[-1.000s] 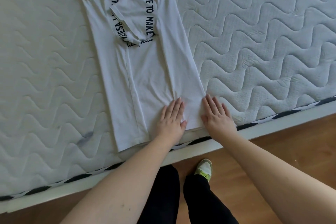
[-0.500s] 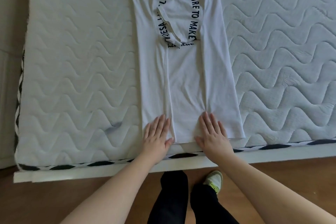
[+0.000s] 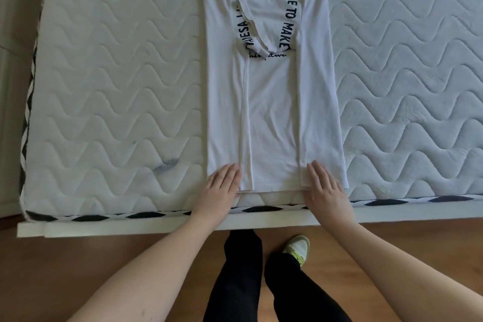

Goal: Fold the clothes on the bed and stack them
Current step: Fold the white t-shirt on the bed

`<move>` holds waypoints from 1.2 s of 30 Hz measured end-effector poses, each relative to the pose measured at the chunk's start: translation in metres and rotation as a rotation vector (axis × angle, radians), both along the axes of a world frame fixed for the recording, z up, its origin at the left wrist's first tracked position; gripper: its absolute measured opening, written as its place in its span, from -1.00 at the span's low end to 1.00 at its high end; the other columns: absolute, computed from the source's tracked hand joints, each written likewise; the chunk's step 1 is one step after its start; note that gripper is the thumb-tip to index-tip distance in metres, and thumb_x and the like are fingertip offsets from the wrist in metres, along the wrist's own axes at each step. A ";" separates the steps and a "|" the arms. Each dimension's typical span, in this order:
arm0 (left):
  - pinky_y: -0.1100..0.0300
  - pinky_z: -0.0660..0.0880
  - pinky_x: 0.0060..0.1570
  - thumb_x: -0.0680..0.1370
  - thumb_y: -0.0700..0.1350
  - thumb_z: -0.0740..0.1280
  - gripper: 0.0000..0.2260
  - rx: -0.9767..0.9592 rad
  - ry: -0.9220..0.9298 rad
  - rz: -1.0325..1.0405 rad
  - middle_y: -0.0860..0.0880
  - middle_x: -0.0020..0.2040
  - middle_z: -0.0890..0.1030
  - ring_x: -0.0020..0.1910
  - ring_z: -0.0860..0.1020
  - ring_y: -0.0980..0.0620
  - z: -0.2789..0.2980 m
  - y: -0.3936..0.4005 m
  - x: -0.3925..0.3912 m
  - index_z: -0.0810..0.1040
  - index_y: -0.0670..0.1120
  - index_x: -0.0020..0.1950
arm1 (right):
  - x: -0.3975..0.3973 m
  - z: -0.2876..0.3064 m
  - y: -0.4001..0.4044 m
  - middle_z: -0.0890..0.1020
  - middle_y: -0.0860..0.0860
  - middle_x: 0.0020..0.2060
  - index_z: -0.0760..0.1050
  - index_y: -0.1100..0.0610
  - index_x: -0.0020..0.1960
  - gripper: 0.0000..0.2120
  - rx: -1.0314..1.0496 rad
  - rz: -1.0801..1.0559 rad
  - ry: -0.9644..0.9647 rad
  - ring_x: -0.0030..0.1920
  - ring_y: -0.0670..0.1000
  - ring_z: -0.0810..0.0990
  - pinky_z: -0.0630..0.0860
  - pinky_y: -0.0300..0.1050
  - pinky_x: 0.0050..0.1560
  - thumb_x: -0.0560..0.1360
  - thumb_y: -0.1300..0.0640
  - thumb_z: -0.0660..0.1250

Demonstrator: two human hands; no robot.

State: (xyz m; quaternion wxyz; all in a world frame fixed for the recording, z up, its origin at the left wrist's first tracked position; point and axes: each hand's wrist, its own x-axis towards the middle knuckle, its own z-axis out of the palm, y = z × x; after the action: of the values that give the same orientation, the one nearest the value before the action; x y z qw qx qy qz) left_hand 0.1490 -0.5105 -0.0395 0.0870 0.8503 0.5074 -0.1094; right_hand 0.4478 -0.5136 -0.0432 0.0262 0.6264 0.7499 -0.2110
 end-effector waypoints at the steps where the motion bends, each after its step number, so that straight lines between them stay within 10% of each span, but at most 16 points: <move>1: -0.07 0.50 0.23 0.56 -0.20 0.16 -0.59 0.049 -0.005 -0.020 -0.20 0.38 0.48 0.35 0.47 -0.20 0.001 -0.002 -0.001 0.45 -0.24 0.40 | 0.002 -0.002 -0.002 0.39 0.19 0.42 0.33 0.24 0.45 -0.33 0.043 0.019 -0.016 0.42 0.20 0.38 0.43 0.15 0.32 0.40 0.24 0.47; 14: -0.12 0.43 0.27 0.50 -0.19 0.28 -0.42 0.050 0.077 -0.138 -0.12 0.49 0.35 0.44 0.36 -0.15 0.011 0.015 0.016 0.29 -0.03 0.53 | 0.011 0.003 0.005 0.54 0.23 0.28 0.45 0.32 0.37 -0.26 0.234 0.339 -0.161 0.24 0.21 0.57 0.54 0.13 0.19 0.19 0.40 0.51; 20: 0.01 0.60 0.04 0.40 -0.30 0.44 -0.63 0.159 -0.162 -0.079 -0.14 0.18 0.64 0.16 0.62 -0.14 0.017 0.017 0.024 0.63 -0.20 0.21 | 0.018 0.009 0.011 0.57 0.17 0.25 0.49 0.26 0.36 -0.27 0.209 0.335 -0.093 0.20 0.19 0.59 0.58 0.10 0.12 0.19 0.43 0.49; 36: 0.17 0.58 -0.41 0.06 -0.47 0.57 -0.61 -0.028 -0.319 0.047 -0.08 -0.33 0.66 -0.33 0.65 -0.05 0.042 0.006 0.028 0.69 -0.18 -0.19 | 0.021 0.032 0.014 0.69 0.00 -0.24 0.70 0.14 -0.09 -0.54 0.168 0.169 0.077 -0.29 0.13 0.65 0.58 -0.05 -0.34 0.09 0.50 0.56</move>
State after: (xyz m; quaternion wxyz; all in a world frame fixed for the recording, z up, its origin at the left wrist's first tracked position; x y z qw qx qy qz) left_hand 0.1775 -0.5047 0.0027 0.1808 0.8435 0.5052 0.0220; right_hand 0.4688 -0.4994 -0.0109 -0.0375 0.5526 0.8154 -0.1684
